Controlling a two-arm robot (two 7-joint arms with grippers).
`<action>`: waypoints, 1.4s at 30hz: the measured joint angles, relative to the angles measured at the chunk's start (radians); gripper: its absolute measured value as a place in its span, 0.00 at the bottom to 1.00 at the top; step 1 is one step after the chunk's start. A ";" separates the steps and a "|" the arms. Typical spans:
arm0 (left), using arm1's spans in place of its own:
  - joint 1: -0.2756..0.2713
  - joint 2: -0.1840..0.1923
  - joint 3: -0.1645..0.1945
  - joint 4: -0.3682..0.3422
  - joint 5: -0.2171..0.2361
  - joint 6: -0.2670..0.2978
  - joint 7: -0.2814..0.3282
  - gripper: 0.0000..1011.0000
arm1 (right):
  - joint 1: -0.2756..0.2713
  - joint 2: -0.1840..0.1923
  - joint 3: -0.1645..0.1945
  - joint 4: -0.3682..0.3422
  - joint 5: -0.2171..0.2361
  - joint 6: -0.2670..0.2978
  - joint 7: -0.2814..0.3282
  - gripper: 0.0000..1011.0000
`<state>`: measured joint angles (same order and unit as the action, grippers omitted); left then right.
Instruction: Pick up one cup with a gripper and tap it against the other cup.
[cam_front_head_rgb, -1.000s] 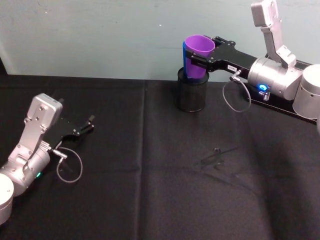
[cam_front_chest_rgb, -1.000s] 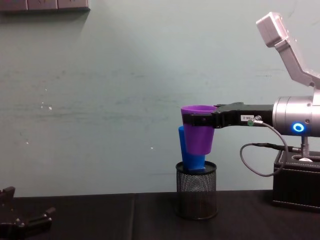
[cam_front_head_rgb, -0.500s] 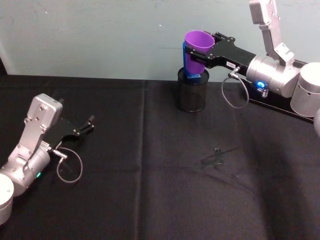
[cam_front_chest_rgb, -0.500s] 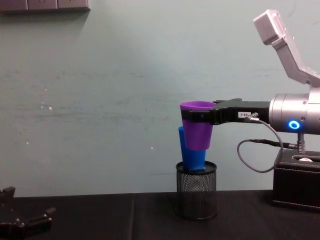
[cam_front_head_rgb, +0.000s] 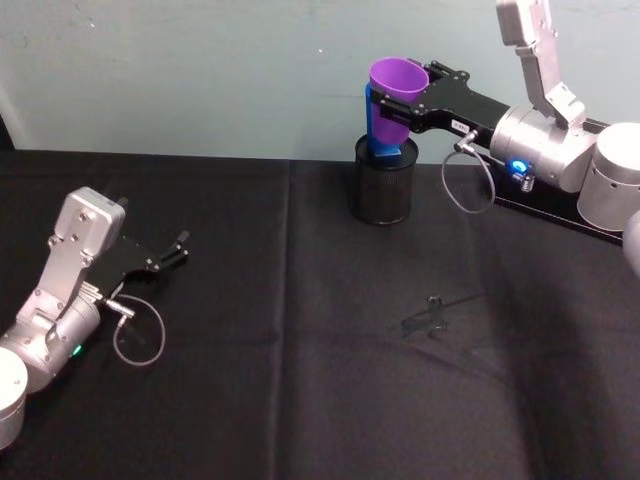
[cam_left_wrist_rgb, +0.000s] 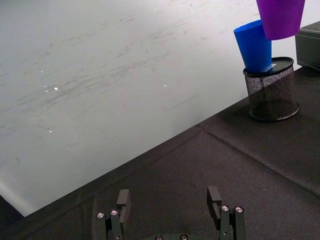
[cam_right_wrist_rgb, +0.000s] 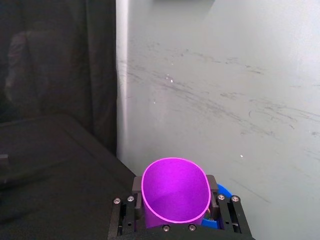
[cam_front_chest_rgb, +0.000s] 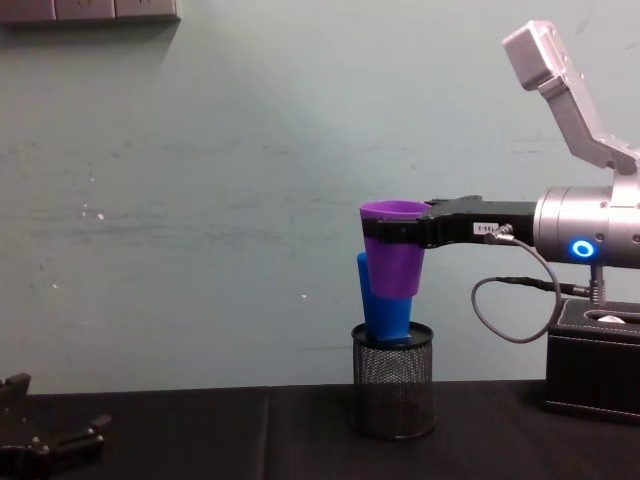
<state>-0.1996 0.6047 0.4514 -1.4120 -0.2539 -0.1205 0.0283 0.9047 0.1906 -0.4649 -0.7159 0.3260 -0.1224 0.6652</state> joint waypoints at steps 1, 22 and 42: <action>0.000 0.000 0.000 0.000 0.000 0.000 0.000 0.99 | 0.001 -0.002 0.002 0.004 -0.002 -0.002 -0.001 0.73; 0.000 0.000 0.000 0.000 0.000 0.000 0.000 0.99 | 0.027 -0.027 0.020 0.060 -0.025 -0.045 0.005 0.73; 0.000 0.000 0.000 0.000 0.000 0.000 0.000 0.99 | 0.050 -0.042 0.038 0.101 -0.040 -0.062 0.016 0.73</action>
<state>-0.1995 0.6047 0.4514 -1.4120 -0.2539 -0.1205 0.0283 0.9549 0.1484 -0.4271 -0.6153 0.2864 -0.1839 0.6809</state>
